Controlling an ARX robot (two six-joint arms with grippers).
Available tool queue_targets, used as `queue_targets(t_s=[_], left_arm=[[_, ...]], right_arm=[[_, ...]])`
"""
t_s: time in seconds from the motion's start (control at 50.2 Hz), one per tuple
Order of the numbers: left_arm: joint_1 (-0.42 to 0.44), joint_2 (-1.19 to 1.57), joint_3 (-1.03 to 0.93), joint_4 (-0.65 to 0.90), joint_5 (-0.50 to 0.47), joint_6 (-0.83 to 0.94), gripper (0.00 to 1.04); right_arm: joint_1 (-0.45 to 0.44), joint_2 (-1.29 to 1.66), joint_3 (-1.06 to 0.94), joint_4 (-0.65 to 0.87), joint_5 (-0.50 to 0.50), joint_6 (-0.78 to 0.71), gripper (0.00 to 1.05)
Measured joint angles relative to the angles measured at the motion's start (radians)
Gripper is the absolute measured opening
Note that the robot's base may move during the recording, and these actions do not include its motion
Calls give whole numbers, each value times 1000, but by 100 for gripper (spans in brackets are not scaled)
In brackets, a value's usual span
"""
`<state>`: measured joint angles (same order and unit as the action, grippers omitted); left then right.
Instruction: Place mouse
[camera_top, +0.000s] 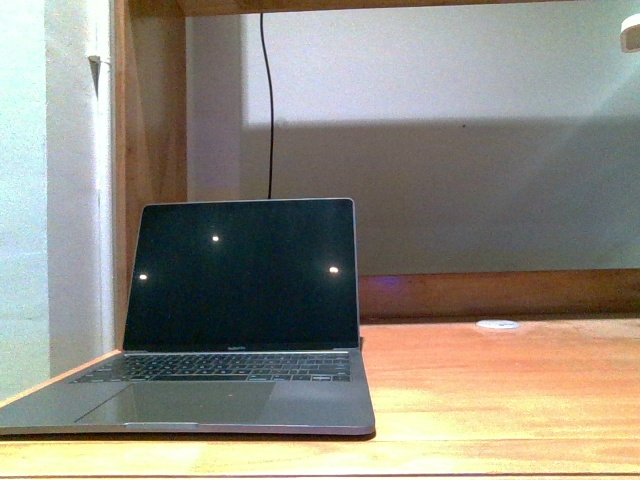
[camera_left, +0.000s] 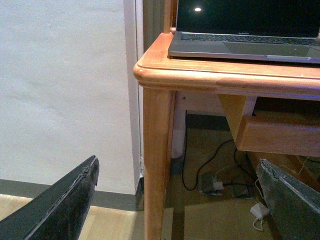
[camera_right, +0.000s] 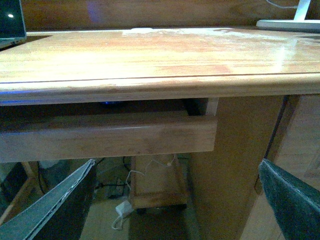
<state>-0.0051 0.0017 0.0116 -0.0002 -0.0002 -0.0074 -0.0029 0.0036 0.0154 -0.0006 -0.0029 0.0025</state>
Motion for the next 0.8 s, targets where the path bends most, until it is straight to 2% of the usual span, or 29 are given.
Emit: queue_targets(t_s=[0.06, 0.12, 0.159, 0.259, 0.359, 0.518, 0.558, 0.797], left_arm=[[-2, 6, 3, -13, -11, -13, 97], [-12, 89, 43, -121, -36, -149, 97], [-18, 144, 48, -123, -24, -193, 97], [-19, 287, 71, -45, 51, -209, 97], [-23, 446, 121, 74, 114, -136, 97], [-100, 779, 196, 274, 178, 233, 97], [-124, 874, 210, 324, 181, 386, 97], [-240, 1224, 232, 629, 173, 998, 97]], right_arm=[[0, 0, 0, 0, 0, 0, 97], [0, 0, 0, 0, 0, 0, 97], [0, 0, 0, 0, 0, 0, 97], [0, 0, 0, 0, 0, 0, 97], [0, 0, 0, 0, 0, 0, 97], [0, 0, 0, 0, 0, 0, 97], [0, 0, 0, 0, 0, 0, 97], [0, 0, 0, 0, 0, 0, 97]])
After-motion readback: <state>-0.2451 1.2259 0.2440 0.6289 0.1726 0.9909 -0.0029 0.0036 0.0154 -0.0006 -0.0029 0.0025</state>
